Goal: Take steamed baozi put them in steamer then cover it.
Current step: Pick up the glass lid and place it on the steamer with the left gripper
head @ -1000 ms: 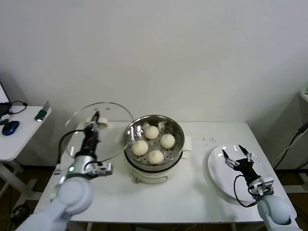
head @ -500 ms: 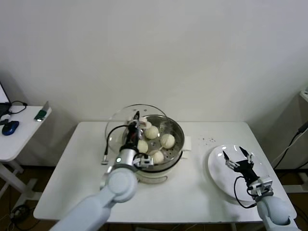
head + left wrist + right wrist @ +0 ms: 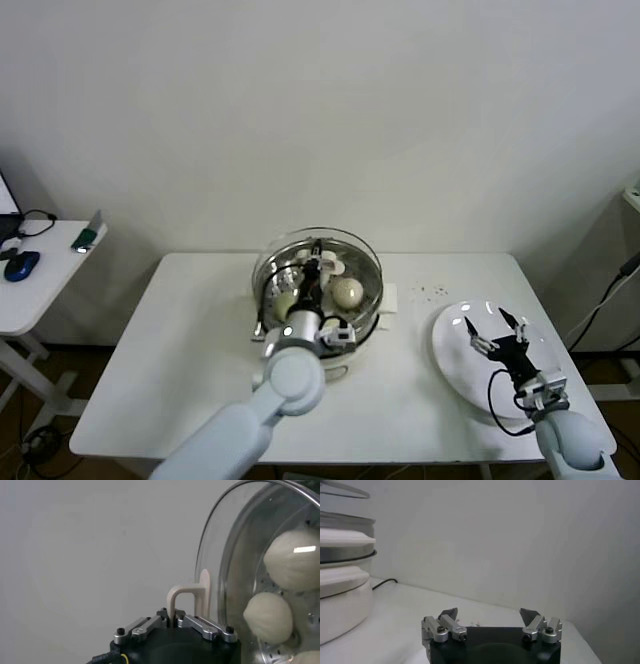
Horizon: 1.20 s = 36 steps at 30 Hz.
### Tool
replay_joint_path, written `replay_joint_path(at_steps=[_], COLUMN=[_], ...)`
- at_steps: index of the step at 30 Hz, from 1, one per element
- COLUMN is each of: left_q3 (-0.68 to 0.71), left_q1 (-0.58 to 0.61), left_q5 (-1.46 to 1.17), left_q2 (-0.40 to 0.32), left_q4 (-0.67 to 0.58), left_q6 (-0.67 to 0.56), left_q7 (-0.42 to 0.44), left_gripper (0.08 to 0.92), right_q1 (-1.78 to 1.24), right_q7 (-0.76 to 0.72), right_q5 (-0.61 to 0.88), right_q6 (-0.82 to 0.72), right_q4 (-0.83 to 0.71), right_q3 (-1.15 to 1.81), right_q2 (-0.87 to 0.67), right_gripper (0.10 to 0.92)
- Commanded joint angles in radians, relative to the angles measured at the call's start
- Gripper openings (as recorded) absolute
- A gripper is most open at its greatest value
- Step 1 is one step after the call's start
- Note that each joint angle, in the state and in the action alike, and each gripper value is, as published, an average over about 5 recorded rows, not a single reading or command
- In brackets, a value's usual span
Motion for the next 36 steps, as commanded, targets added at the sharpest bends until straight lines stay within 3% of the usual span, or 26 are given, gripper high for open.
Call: replay_joint_path(at_steps=[1,36], left_q3=[0.017,0.012], left_q1=[-0.003,0.000], left_q5=[0.026,0.032], left_q2=[-0.047,-0.030], left_q4=[0.046,0.088], left_q6=[0.049,0.049], left_q7=[0.011,0.004], left_gripper=[0.150,0.150], right_q1=[0.002,0.000], right_q7=[-0.006,-0.026], right_q5=[-0.006,-0.029], right_q6=[0.002,0.015], right_q4=[-0.006,-0.024], right_q3=[-0.001,0.012], right_q2=[0.000,0.012], right_gripper=[0.823,0.823])
